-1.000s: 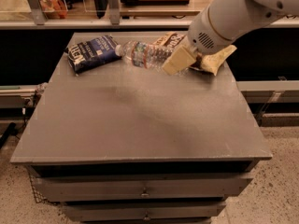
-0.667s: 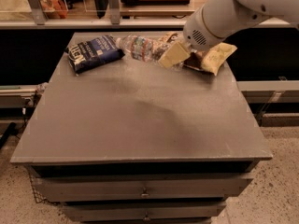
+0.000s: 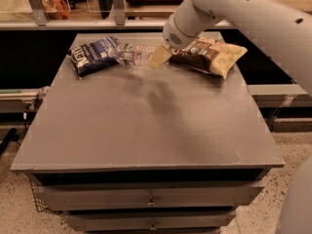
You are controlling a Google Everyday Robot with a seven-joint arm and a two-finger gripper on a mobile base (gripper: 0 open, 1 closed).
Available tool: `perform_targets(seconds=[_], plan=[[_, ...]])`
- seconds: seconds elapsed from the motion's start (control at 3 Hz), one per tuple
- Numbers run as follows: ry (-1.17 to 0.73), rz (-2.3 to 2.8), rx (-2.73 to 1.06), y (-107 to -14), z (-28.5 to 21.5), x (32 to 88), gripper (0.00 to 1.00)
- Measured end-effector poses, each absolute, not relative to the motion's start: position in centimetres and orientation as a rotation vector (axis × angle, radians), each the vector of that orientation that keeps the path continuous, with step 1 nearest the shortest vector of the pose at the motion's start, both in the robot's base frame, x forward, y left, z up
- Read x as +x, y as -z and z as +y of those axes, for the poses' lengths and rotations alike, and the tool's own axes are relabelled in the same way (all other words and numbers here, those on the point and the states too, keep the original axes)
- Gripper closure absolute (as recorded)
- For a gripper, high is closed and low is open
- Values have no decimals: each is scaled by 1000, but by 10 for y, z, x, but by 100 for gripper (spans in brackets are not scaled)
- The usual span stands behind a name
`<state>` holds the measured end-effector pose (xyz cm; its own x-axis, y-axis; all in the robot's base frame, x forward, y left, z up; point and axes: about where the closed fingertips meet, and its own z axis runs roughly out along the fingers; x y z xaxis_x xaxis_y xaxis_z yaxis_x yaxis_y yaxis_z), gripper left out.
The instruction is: Move water bottle near blue chip bag
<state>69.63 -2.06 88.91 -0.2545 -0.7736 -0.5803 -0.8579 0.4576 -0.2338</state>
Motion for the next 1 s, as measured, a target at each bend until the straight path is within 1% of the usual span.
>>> perform_targets(seconds=[1.0], plan=[[-224,2011,-1422,-860,39,732,100]])
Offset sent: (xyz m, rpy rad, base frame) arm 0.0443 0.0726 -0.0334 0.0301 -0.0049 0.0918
